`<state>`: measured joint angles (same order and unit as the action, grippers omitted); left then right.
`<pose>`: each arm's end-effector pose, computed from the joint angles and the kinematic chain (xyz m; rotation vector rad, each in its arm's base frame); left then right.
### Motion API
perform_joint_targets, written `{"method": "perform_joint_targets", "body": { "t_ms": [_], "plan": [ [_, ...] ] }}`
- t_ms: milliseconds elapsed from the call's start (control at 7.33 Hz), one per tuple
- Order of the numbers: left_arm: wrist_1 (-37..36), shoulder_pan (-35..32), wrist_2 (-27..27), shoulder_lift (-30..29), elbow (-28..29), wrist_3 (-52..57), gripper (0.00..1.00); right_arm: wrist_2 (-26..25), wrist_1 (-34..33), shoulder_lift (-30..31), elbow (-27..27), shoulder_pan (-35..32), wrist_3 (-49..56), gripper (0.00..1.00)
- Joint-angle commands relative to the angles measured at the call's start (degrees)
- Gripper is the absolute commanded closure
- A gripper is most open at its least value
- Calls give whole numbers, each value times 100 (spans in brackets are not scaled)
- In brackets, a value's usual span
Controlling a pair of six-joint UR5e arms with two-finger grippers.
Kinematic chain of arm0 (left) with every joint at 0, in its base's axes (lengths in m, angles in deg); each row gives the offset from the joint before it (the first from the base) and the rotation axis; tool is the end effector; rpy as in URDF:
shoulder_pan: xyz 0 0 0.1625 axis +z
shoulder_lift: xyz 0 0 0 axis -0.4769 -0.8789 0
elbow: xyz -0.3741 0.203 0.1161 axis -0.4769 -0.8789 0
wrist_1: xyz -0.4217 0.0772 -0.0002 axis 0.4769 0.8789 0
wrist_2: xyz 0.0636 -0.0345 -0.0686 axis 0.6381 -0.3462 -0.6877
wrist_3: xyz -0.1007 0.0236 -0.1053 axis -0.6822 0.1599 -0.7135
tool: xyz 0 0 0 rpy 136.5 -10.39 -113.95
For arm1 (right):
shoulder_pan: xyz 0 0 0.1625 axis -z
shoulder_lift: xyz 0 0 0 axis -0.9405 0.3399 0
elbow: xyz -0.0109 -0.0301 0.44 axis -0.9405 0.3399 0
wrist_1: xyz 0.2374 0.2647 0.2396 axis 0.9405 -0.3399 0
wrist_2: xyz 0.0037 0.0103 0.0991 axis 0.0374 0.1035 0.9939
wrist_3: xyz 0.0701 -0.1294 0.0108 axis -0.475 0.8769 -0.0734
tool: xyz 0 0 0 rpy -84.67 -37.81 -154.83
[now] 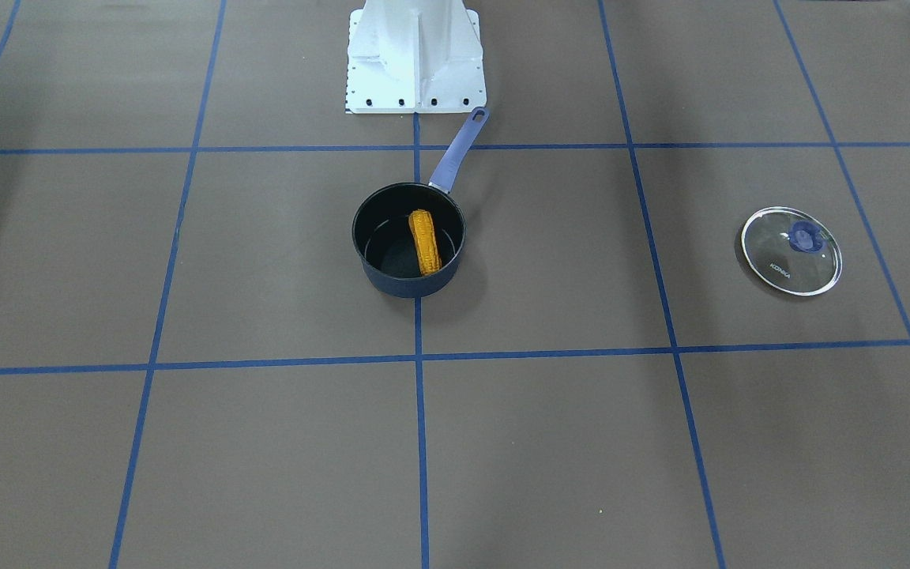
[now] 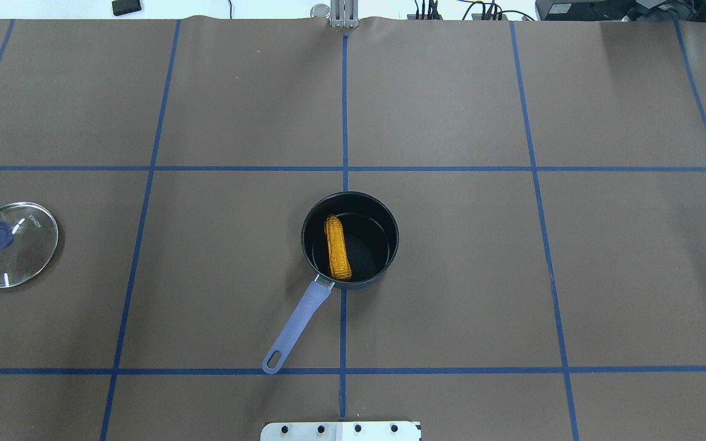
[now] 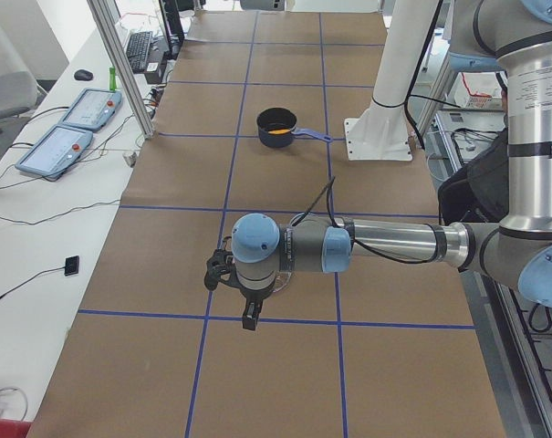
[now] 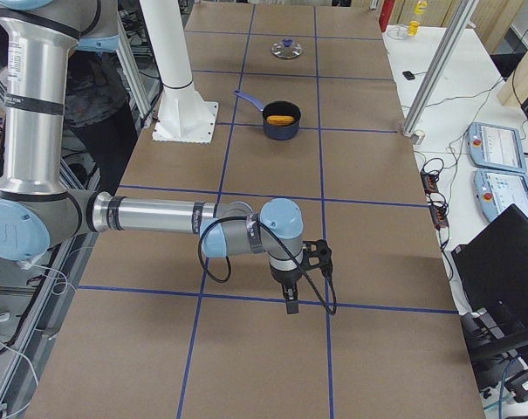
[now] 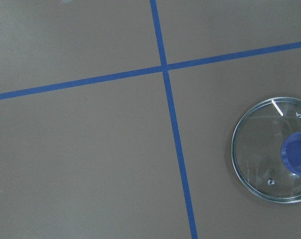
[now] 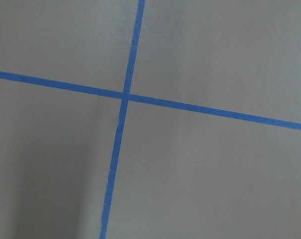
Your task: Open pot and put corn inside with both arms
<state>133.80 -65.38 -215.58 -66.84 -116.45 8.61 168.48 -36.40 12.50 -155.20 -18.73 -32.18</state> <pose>-0.0567 -0.4440 0.6774 0.1237 0.7982 0.1460 0.0360 -0.4629 0.7075 0.1676 -0.6378 -0.0923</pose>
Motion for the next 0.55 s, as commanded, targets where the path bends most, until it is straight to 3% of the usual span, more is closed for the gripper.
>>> {"method": "perform_joint_targets", "body": {
  "t_ms": [0, 409],
  "plan": [
    [8, 0, 0, 0, 0, 0, 1, 3, 7, 1, 56, 0, -16, 0],
    [8, 0, 0, 0, 0, 0, 1, 12, 7, -8, 109, 0, -16, 0]
  ]
}}
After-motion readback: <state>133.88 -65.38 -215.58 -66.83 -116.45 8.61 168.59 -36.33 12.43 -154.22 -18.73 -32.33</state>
